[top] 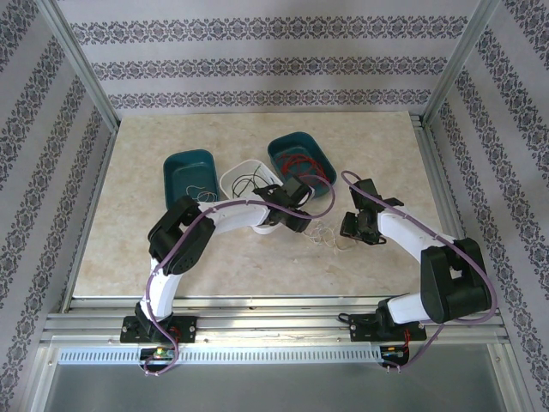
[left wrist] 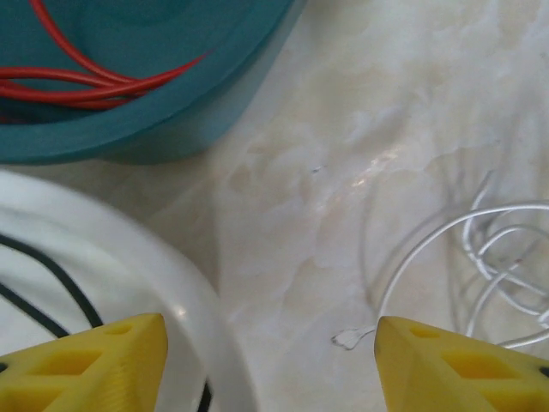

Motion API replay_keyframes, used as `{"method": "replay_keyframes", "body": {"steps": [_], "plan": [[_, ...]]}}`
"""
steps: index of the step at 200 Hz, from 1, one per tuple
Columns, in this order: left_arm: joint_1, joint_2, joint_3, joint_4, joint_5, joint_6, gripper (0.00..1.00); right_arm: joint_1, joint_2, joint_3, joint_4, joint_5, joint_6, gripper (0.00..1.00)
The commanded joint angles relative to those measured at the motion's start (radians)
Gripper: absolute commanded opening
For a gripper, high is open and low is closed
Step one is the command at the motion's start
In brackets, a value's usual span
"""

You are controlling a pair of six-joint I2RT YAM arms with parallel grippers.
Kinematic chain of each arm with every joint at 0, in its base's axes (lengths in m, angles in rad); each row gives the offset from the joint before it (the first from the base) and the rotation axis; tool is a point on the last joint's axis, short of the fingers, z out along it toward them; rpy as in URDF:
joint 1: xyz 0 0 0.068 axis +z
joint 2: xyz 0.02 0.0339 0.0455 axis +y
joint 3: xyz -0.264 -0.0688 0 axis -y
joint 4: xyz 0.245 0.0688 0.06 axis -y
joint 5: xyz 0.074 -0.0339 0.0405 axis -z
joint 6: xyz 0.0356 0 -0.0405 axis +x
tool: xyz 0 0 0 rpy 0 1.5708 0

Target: Untangle the cables

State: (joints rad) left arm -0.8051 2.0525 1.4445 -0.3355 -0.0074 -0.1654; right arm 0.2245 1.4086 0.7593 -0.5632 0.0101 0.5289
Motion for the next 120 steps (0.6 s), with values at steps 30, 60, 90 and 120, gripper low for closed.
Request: {"method": "replay_keyframes", "body": {"steps": [30, 60, 90, 120], "plan": [[-0.019, -0.174, 0.063, -0.099, -0.098, 0.114, 0.72, -0.006, -0.052, 0.027, -0.005, -0.012, 0.001, 0.45], [-0.042, -0.254, 0.031, -0.100, -0.033, 0.094, 0.49, -0.006, -0.061, 0.035, -0.009, -0.018, -0.004, 0.41], [-0.070, -0.257, -0.066, -0.067, 0.076, 0.005, 0.38, 0.008, -0.048, 0.045, -0.009, -0.034, -0.005, 0.38], [-0.079, -0.228, -0.155, -0.015, 0.127, -0.064, 0.30, 0.029, -0.035, 0.046, 0.008, -0.047, 0.025, 0.35]]}}
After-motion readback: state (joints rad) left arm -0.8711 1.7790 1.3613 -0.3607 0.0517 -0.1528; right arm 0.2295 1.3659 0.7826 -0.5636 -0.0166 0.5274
